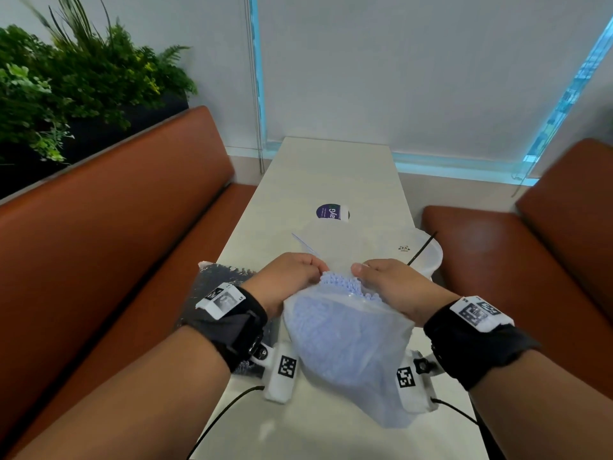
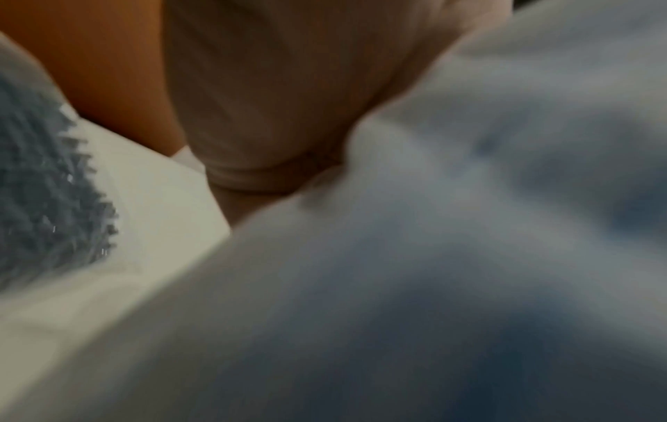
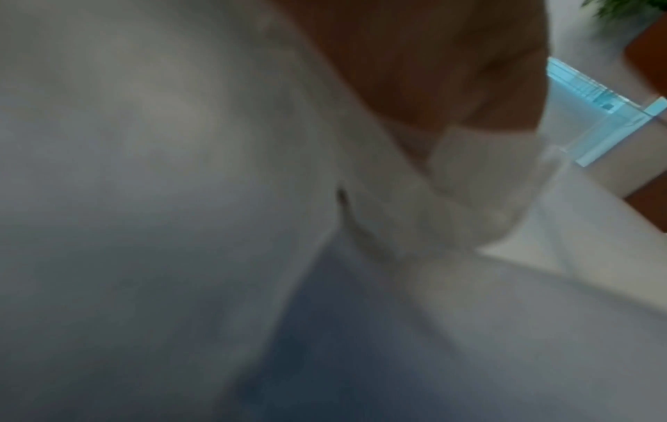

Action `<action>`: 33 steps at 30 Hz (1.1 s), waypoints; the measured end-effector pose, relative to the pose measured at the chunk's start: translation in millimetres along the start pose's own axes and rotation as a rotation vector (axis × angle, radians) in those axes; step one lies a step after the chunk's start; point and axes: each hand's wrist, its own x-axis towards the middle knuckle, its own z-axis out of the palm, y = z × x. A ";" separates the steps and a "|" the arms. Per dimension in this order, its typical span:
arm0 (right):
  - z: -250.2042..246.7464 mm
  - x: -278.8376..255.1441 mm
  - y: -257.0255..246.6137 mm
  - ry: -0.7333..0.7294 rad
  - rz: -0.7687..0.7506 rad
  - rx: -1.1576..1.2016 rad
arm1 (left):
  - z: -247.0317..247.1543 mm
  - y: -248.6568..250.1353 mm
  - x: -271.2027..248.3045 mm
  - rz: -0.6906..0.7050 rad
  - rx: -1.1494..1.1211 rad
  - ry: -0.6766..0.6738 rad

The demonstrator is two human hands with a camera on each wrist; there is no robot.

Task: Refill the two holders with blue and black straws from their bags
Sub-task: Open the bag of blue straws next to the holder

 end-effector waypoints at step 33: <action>-50.3 -16.6 16.5 0.155 -0.365 -0.536 | -22.6 -13.2 -13.8 0.613 0.274 0.035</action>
